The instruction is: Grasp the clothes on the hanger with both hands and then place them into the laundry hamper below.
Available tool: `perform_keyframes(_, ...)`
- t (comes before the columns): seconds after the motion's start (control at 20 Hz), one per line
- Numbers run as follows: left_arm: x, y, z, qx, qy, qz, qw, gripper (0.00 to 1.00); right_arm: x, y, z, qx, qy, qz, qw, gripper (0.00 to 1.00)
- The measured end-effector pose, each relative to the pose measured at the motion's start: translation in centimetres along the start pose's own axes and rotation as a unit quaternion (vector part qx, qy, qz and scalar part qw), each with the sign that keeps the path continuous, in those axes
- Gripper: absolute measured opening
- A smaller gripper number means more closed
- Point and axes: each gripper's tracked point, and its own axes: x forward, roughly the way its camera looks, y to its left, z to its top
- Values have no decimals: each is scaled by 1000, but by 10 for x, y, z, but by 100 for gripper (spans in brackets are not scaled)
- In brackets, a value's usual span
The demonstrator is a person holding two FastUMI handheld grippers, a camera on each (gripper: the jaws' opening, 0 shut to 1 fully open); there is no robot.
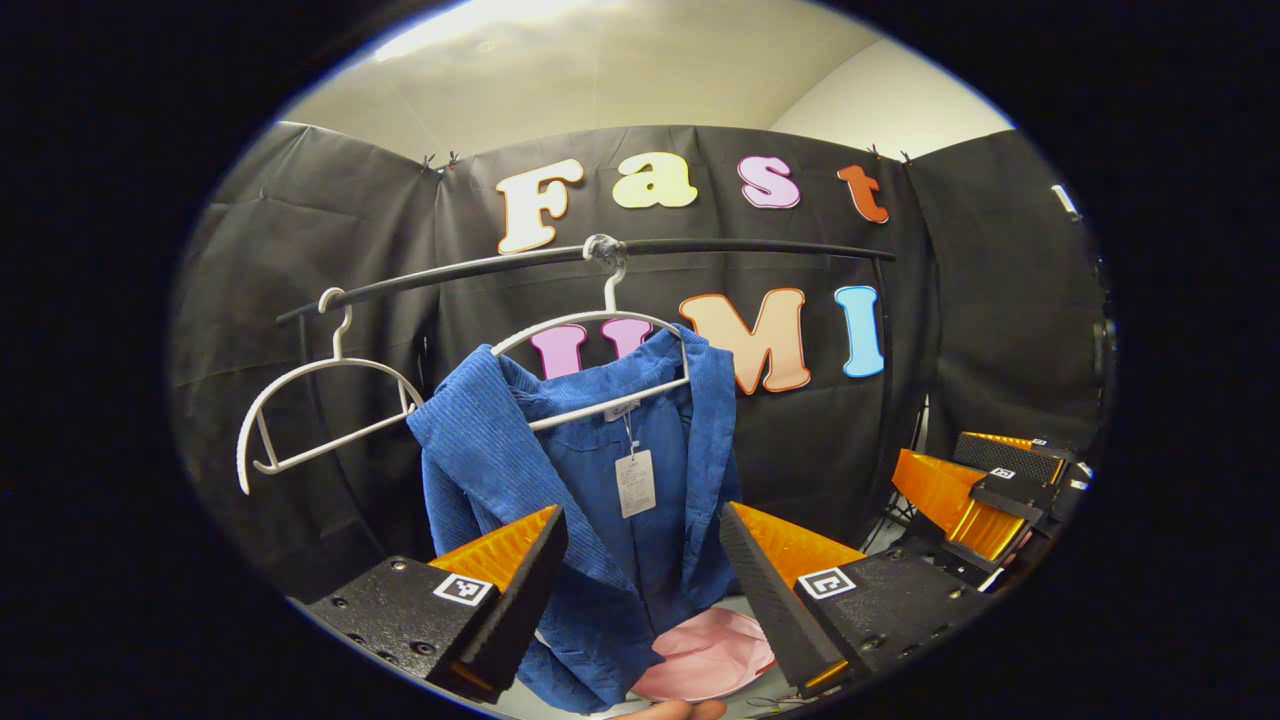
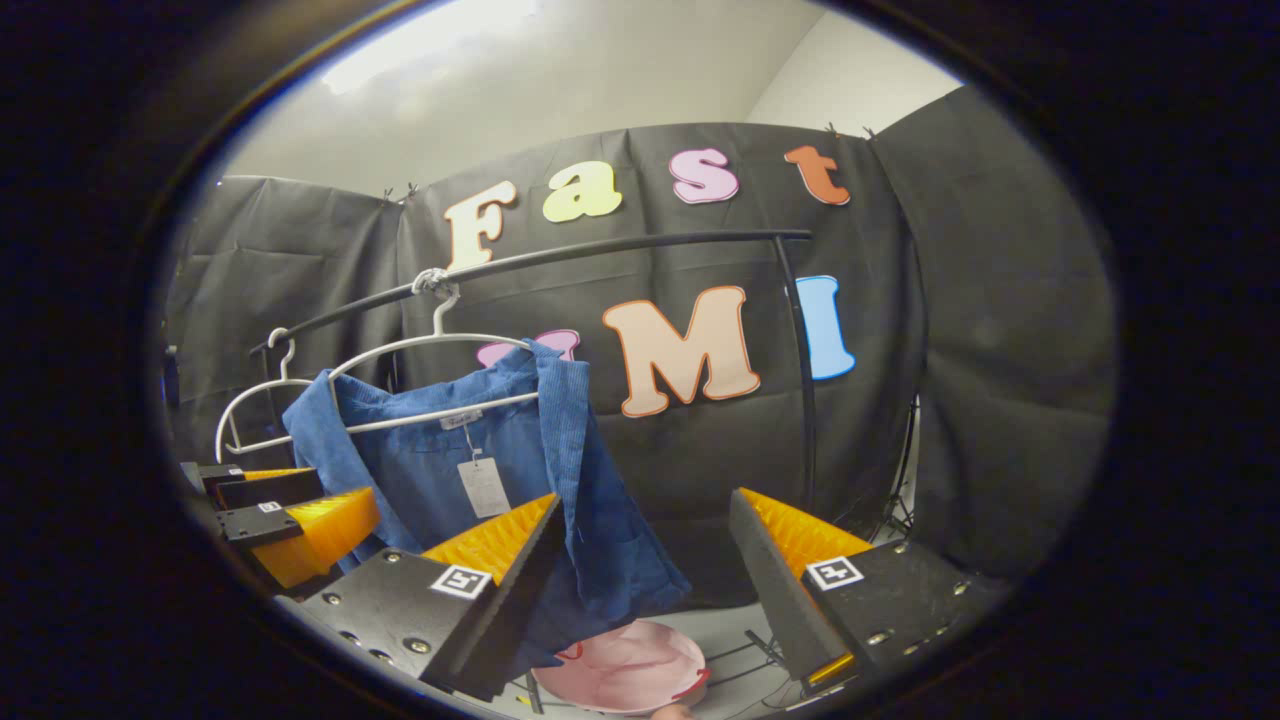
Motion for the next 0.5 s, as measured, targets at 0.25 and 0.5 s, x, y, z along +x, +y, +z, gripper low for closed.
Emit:
perform_keyframes(0.25,4,21,-11,-5,11,43,999,97,33,7,-8,-11,16,21,1000,99)
perform_keyframes(0.5,9,38,-2,8,-6,96,995,95,72,25,-11,-5,23,61,998,99)
